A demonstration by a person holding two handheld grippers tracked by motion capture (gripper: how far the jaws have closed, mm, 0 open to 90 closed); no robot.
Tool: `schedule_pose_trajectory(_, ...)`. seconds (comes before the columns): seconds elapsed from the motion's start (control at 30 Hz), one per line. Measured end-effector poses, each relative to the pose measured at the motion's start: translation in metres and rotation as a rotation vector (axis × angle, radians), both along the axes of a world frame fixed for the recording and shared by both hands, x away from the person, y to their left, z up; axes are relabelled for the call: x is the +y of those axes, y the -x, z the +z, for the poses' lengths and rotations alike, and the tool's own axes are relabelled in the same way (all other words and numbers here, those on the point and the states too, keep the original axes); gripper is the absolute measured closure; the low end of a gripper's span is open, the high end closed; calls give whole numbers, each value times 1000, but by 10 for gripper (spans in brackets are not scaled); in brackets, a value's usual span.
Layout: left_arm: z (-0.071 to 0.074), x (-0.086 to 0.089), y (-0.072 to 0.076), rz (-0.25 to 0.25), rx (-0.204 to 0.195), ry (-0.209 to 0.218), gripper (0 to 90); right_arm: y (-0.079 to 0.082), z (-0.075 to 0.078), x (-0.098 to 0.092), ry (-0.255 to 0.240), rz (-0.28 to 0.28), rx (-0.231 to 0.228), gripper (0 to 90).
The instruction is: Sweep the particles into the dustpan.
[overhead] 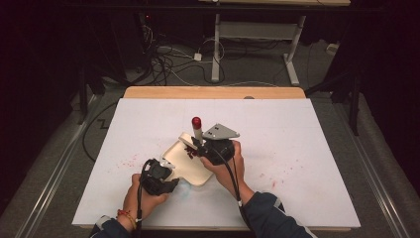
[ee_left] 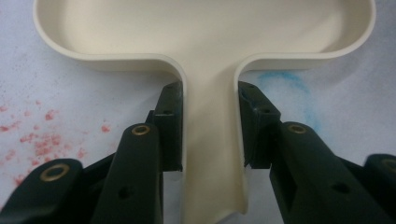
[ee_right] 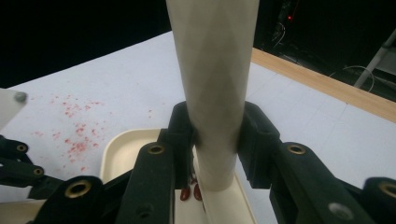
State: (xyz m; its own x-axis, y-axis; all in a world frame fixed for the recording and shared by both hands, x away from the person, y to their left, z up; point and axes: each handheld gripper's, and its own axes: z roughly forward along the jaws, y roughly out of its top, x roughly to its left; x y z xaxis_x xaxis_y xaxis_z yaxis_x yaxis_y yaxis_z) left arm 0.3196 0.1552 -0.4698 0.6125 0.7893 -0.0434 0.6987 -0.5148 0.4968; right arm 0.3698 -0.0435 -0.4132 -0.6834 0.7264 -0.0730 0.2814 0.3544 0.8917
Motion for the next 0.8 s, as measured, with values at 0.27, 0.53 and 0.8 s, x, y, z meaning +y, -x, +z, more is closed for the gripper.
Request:
schedule_pose_trajectory(0.27, -1, -1, -2, 6, 8, -2, 637, 9, 1, -1, -27, 13, 8, 691)
schedule_pose_trajectory(0.53, 0, -1, -3, -8, 5, -16, 636, 18, 4, 3, -28, 59, 12, 697)
schedule_pose_trajectory(0.8, -1, 0, -4, -23, 3, -23, 637, 22, 8, 1, -39, 75, 25, 703)
